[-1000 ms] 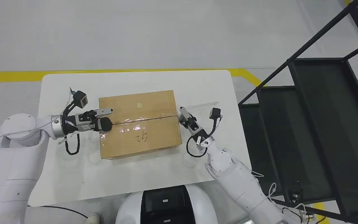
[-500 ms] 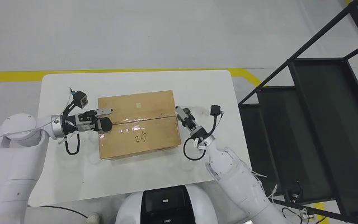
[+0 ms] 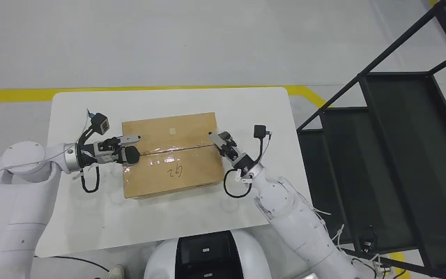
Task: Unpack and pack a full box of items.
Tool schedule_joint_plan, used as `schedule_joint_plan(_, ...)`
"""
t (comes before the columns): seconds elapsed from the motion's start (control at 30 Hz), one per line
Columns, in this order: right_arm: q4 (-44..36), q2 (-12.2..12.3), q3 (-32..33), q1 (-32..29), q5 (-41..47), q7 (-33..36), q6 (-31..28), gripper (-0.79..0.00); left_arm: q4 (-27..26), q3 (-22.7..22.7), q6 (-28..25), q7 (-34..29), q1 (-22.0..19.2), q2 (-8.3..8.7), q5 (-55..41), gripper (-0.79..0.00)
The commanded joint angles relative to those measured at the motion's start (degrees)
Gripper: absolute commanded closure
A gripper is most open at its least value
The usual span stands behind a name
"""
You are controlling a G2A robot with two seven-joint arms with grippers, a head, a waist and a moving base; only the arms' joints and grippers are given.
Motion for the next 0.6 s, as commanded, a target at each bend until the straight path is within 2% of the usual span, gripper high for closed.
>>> schedule_joint_plan(0.0,0.9,-0.2,-0.8,1.1,0.2,0.5,-0.2,-0.785,0.0,0.0,0.0,0.0,0.0,0.0,0.0,-0.785)
schedule_joint_plan(0.57,3.0,-1.6,-5.6,6.6,0.0,7.4,3.3,-0.785,0.0,0.0,0.0,0.0,0.0,0.0,0.0,-0.785)
